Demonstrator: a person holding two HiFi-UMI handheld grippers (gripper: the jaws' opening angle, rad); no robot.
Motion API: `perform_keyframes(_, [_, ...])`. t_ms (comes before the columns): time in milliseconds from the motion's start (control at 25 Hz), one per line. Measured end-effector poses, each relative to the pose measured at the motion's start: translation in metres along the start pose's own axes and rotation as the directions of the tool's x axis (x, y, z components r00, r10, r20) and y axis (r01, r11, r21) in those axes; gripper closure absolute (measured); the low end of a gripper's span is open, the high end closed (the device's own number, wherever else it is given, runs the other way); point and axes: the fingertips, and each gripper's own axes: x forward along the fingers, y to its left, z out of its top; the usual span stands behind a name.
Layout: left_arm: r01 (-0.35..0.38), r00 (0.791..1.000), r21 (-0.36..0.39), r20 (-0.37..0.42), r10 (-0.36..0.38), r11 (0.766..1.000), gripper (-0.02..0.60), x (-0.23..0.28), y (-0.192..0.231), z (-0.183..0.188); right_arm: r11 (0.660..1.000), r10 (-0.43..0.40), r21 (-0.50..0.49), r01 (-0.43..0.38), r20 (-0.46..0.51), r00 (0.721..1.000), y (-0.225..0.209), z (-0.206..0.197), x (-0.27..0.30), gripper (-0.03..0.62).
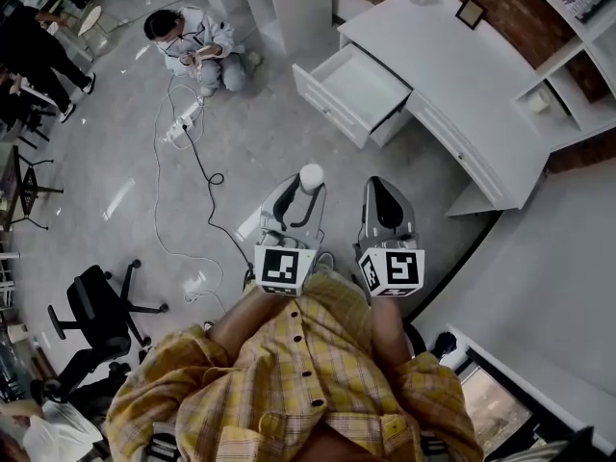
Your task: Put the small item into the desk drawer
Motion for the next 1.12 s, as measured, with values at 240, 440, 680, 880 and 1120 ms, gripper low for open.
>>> perform_keyframes(240, [0.000, 1.000, 0.004, -0.018, 0.000, 1.000, 0.417, 0.013, 0.000, -0.011, 1.000, 0.003, 0.012, -0.002, -0.010, 1.000, -0.009, -0.010, 0.008, 0.594])
perform_keyframes(440, [0.011, 1.000, -0.024, -0.018, -0.011, 1.000, 0.417, 0.035, 0.001, -0.014, 1.000, -0.008, 0.004, 0.008, -0.022, 1.000, -0.022, -0.014, 0.022, 0.594])
perform_keyframes(680, [0.029, 0.999, -0.019, -0.015, -0.029, 0.999, 0.417, 0.084, 0.020, -0.018, 1.000, -0.018, -0.006, 0.018, -0.027, 0.999, -0.044, -0.016, 0.066, 0.594])
perform_keyframes(880, [0.045, 0.999, -0.011, -0.014, -0.046, 0.999, 0.417, 0.137, 0.046, -0.009, 0.999, -0.035, -0.005, 0.035, -0.026, 0.999, -0.068, -0.008, 0.121, 0.594])
perform_keyframes(1120, [0.080, 0.996, -0.009, -0.029, -0.080, 0.997, 0.417, 0.209, 0.085, 0.008, 0.998, -0.061, -0.002, 0.061, -0.031, 0.998, -0.094, 0.012, 0.196, 0.594])
